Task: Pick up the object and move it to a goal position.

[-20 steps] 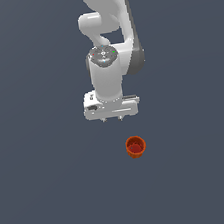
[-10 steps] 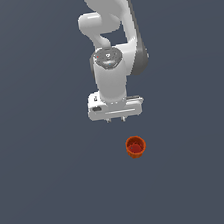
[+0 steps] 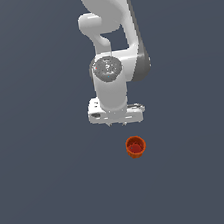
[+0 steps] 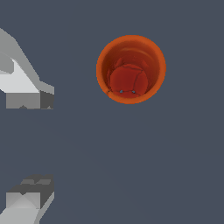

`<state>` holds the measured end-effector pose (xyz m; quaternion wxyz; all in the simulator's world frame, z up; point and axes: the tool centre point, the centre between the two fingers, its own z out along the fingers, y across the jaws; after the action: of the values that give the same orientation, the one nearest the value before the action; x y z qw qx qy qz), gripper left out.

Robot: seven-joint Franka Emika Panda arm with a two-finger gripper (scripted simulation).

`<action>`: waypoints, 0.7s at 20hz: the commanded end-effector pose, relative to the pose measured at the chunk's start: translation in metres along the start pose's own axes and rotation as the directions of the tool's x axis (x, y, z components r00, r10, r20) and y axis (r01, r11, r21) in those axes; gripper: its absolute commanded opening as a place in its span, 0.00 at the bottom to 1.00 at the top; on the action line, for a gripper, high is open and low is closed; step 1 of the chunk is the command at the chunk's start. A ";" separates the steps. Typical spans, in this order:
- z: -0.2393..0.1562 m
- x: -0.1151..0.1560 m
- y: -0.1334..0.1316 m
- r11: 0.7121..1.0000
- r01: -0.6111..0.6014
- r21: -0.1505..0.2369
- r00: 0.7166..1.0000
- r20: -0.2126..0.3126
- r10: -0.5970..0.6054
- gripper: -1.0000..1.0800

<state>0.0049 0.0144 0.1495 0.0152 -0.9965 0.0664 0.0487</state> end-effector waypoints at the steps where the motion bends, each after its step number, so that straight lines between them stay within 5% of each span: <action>1: 0.003 0.006 -0.002 0.999 -0.042 0.008 0.999 0.025 0.042 0.62; 14: 0.024 0.038 -0.018 0.951 -0.307 0.028 0.934 0.204 0.295 0.62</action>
<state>0.0393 0.0260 0.1251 0.0413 -0.9688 0.2029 0.1362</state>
